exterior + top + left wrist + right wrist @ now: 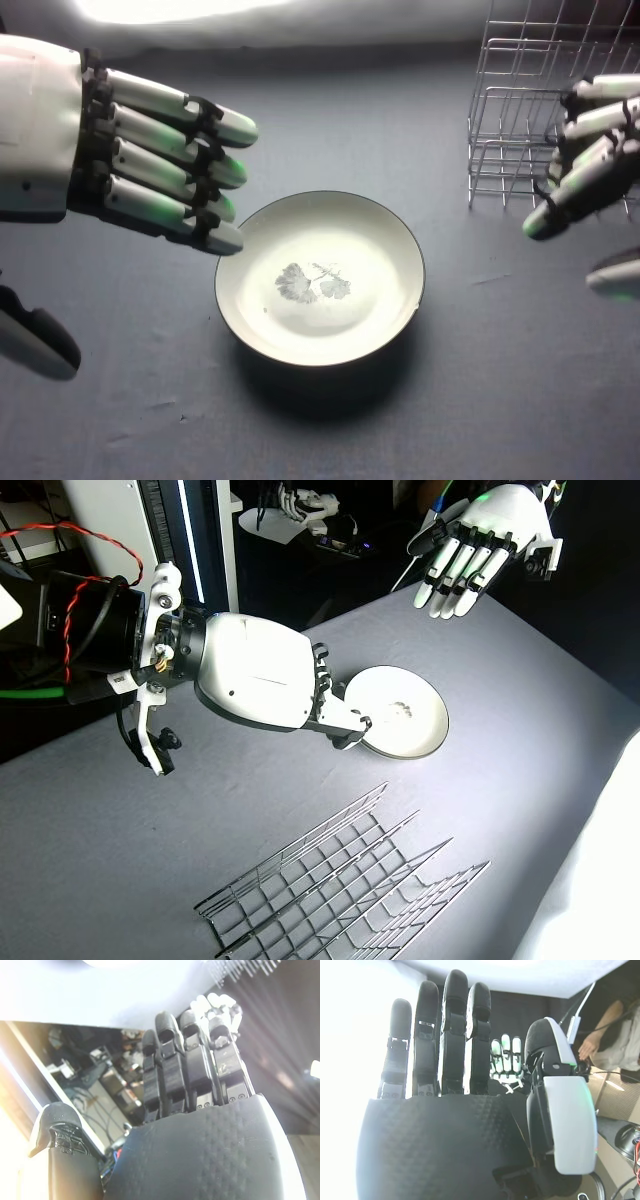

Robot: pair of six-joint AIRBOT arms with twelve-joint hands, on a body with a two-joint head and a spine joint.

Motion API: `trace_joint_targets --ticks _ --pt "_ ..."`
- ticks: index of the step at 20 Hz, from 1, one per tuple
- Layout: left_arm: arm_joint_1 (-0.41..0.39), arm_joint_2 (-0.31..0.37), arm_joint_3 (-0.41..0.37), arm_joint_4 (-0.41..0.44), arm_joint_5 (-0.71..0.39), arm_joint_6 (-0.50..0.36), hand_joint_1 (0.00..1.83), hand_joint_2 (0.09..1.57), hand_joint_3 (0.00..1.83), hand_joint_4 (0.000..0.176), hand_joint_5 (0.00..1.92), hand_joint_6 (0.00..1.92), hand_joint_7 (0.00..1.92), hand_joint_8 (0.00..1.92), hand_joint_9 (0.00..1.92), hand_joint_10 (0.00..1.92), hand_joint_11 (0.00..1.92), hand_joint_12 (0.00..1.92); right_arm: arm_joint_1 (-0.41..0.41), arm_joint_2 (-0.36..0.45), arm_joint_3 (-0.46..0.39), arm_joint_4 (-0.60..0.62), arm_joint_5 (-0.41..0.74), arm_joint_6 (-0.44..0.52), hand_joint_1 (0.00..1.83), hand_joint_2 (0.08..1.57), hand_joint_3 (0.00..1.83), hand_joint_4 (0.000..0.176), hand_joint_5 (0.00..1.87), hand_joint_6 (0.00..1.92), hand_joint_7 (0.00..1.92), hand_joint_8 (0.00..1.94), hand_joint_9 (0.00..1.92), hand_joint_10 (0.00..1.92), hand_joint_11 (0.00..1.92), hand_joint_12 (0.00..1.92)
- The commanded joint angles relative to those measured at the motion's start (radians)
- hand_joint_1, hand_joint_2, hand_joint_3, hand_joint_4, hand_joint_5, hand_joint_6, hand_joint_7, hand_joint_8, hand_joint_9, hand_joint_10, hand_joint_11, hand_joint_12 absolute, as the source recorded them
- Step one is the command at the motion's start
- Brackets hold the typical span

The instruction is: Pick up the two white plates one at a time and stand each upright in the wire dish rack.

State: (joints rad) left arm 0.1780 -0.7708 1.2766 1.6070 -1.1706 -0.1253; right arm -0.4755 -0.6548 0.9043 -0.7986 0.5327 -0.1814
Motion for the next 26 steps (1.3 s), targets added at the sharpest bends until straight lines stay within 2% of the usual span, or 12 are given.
trace_joint_targets --ticks 1,5,7,9,10,14,17,18,20,21,23,26 --pt "-0.004 0.005 0.006 -0.094 -0.045 -0.003 0.0 1.06 0.06 0.0 0.06 0.02 0.08 0.02 0.06 0.03 0.0 0.26 0.006 0.005 0.002 0.044 0.093 0.006 0.01 1.41 0.05 0.0 0.06 0.02 0.07 0.02 0.05 0.05 0.0 0.24" --pt "0.001 0.002 0.019 -0.094 -0.08 -0.003 0.0 1.11 0.01 0.0 0.06 0.0 0.06 0.0 0.05 0.0 0.0 0.24 0.006 0.005 0.002 0.044 0.097 0.006 0.0 1.42 0.0 0.0 0.08 0.01 0.09 0.01 0.08 0.02 0.0 0.23" --pt "0.001 0.003 0.019 -0.093 -0.099 -0.004 0.0 1.1 0.0 0.0 0.12 0.01 0.13 0.01 0.11 0.01 0.0 0.36 0.005 0.005 0.002 0.044 0.102 0.005 0.0 1.4 0.0 0.0 0.06 0.0 0.09 0.0 0.07 0.0 0.0 0.05" --pt "0.002 0.003 0.019 -0.073 -0.116 -0.02 0.0 1.09 0.0 0.0 0.12 0.0 0.1 0.0 0.09 0.0 0.0 0.28 0.001 0.005 0.002 0.044 0.104 0.005 0.0 1.4 0.0 0.0 0.09 0.0 0.11 0.0 0.09 0.0 0.0 0.11" --pt "0.001 0.003 0.019 -0.051 -0.127 -0.021 0.0 1.08 0.0 0.0 0.1 0.0 0.08 0.0 0.07 0.0 0.0 0.23 0.0 0.005 0.002 0.044 0.105 0.005 0.0 1.4 0.0 0.0 0.05 0.0 0.07 0.0 0.05 0.0 0.0 0.02" --pt "-0.005 0.001 0.009 0.022 -0.125 -0.021 0.0 1.07 0.0 0.0 0.07 0.0 0.06 0.0 0.02 0.0 0.0 0.06 -0.001 0.004 0.002 0.037 0.108 0.005 0.0 1.39 0.0 0.0 0.07 0.01 0.1 0.01 0.07 0.01 0.02 0.01" --pt "0.032 0.007 -0.013 0.085 -0.109 -0.021 0.0 1.05 0.0 0.0 0.08 0.01 0.09 0.01 0.07 0.02 0.04 0.07 -0.01 0.003 0.002 0.037 0.108 0.005 0.0 1.37 0.0 0.0 0.09 0.01 0.11 0.01 0.09 0.01 0.04 0.03" --pt "0.052 0.005 -0.014 0.089 -0.106 -0.021 0.0 1.05 0.0 0.0 0.08 0.0 0.08 0.01 0.06 0.01 0.04 0.07 -0.01 0.0 0.002 0.037 0.108 0.005 0.0 1.36 0.0 0.0 0.09 0.01 0.12 0.01 0.1 0.0 0.01 0.16" --pt "0.06 -0.02 -0.004 0.138 -0.107 -0.013 0.0 1.04 0.0 0.0 0.09 0.0 0.09 0.0 0.07 0.01 0.0 0.14 -0.01 -0.002 0.002 0.037 0.108 0.005 0.0 1.37 0.01 0.0 0.08 0.01 0.11 0.0 0.1 0.0 0.0 0.2" --pt "0.073 -0.043 0.008 0.149 -0.106 0.0 0.0 1.04 0.0 0.0 0.08 0.0 0.08 0.0 0.06 0.0 0.0 0.13 -0.011 -0.003 0.002 0.037 0.108 0.005 0.0 1.38 0.0 0.0 0.11 0.01 0.14 0.0 0.12 0.01 0.0 0.3" --pt "0.096 -0.095 0.042 0.15 -0.102 0.009 0.0 1.05 0.0 0.0 0.09 0.0 0.08 0.0 0.06 0.0 0.0 0.15 -0.02 -0.005 0.002 0.037 0.109 0.005 0.0 1.38 0.0 0.0 0.08 0.0 0.1 0.0 0.08 0.01 0.0 0.15" --pt "0.126 -0.165 0.096 0.157 -0.076 0.009 0.0 1.03 0.0 0.0 0.06 0.0 0.05 0.0 0.03 0.0 0.0 0.09 -0.03 -0.005 0.002 0.037 0.119 0.002 0.0 1.38 0.0 0.0 0.12 0.01 0.14 0.0 0.12 0.01 0.0 0.23"
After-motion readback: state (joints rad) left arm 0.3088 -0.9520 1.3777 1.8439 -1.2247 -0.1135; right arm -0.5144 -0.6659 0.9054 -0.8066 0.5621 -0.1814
